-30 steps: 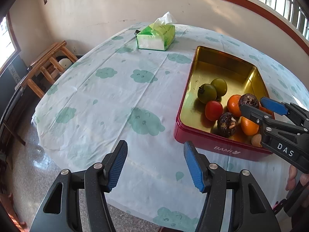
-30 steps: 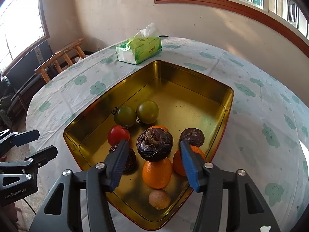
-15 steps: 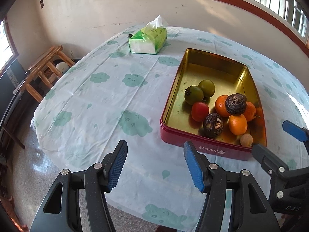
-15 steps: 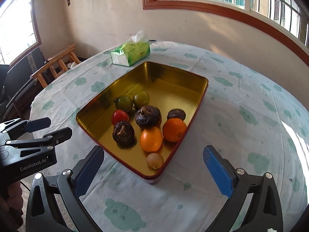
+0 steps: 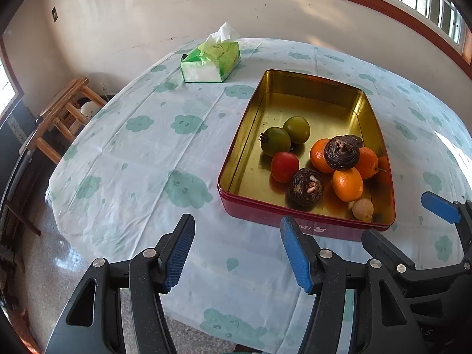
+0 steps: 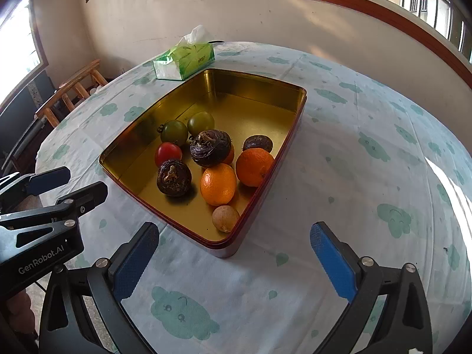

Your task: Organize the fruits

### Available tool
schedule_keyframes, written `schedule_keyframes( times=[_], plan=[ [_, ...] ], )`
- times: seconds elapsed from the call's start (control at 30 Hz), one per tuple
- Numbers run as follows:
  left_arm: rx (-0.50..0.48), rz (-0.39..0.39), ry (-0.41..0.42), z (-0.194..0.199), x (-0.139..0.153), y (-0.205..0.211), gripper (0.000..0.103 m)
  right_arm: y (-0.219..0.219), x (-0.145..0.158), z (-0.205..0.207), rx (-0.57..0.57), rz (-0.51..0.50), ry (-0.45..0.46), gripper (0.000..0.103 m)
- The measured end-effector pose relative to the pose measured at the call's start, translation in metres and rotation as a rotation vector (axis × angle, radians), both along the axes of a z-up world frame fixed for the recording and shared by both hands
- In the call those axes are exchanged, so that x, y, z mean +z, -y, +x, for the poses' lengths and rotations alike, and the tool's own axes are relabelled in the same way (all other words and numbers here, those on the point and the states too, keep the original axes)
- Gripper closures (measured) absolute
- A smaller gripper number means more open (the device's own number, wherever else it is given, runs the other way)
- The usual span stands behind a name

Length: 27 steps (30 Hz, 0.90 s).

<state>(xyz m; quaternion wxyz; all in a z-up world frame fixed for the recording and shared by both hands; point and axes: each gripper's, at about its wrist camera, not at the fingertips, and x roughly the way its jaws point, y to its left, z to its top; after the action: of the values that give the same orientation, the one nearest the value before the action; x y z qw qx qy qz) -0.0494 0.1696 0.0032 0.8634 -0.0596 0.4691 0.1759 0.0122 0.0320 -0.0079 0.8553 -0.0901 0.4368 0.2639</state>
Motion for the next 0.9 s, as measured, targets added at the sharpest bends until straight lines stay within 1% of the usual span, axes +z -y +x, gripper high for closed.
schedule_keyframes(
  times=[0.13,0.33,0.5,0.9],
  plan=[
    [0.001,0.009,-0.001,0.002,0.000,0.000,0.042,0.000,-0.006,0.003,-0.011,-0.023,-0.029,0.001],
    [-0.002,0.007,-0.003,0.003,0.000,0.000,0.042,-0.001,-0.009,0.003,-0.012,-0.037,-0.027,0.001],
    [-0.003,0.012,-0.007,0.006,0.000,0.001,0.042,-0.003,-0.012,0.003,-0.003,-0.040,-0.044,0.001],
    [-0.012,-0.014,-0.016,0.009,-0.004,0.005,0.042,-0.005,-0.015,0.000,0.013,-0.050,-0.051,0.001]
  ],
)
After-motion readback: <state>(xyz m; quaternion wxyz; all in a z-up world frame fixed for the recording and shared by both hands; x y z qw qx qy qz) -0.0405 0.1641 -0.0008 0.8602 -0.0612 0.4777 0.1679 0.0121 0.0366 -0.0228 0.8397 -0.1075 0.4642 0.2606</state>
